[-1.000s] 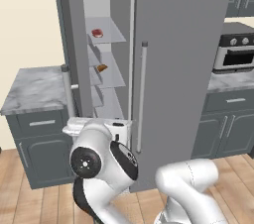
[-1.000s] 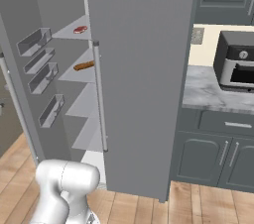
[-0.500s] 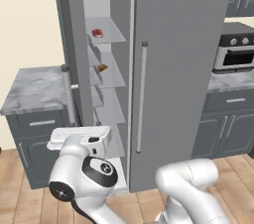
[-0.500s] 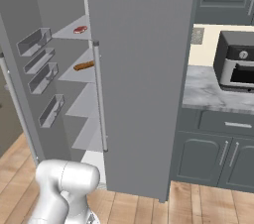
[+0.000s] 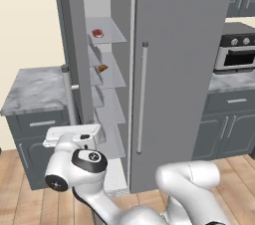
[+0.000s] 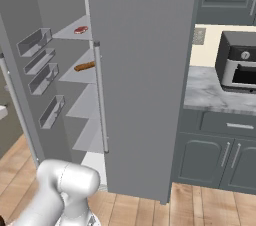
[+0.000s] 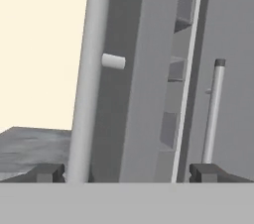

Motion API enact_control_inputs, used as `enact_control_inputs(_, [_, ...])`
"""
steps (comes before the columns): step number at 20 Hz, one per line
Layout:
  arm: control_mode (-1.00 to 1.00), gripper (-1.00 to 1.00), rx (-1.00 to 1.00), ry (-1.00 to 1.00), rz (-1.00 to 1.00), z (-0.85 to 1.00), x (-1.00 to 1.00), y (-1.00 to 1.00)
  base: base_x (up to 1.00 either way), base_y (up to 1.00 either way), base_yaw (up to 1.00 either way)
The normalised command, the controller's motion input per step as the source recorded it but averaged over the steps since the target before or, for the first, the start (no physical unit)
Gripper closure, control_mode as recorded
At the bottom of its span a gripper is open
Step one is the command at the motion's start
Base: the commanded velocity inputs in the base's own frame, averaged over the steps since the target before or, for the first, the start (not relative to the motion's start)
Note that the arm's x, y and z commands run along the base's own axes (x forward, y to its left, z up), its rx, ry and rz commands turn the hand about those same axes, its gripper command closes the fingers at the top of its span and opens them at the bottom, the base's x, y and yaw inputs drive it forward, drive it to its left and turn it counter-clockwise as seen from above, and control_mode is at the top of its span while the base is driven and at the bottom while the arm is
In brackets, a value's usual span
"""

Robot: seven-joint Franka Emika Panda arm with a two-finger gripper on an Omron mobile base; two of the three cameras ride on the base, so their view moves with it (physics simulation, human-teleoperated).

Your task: There's a steak in the fridge that needs to be moved to the freezer for freezing. Pick up the steak from the fridge, place it on any shelf in the freezer, and close the fridge and freezer doors when done.

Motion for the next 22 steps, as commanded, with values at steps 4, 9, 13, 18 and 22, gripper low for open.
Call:
enact_control_inputs(4, [-1.0,-1.0,0.0,0.0,0.0,-0.21,0.41,0.21,0.0,0.0,0.0])
enact_control_inputs(9, [-1.0,-1.0,0.0,0.0,-0.02,0.0,0.41,0.0,0.0,0.0,0.0])
enact_control_inputs(13, [-1.0,-1.0,0.0,0.0,-0.02,0.0,0.45,-0.01,0.0,0.0,0.0])
enact_control_inputs(18, [-1.0,-1.0,0.0,0.04,0.0,-0.05,0.43,-0.05,0.0,0.0,0.0])
enact_control_inputs(22, [-1.0,-1.0,0.01,0.07,0.0,-0.29,0.02,0.11,0.0,0.0,0.0])
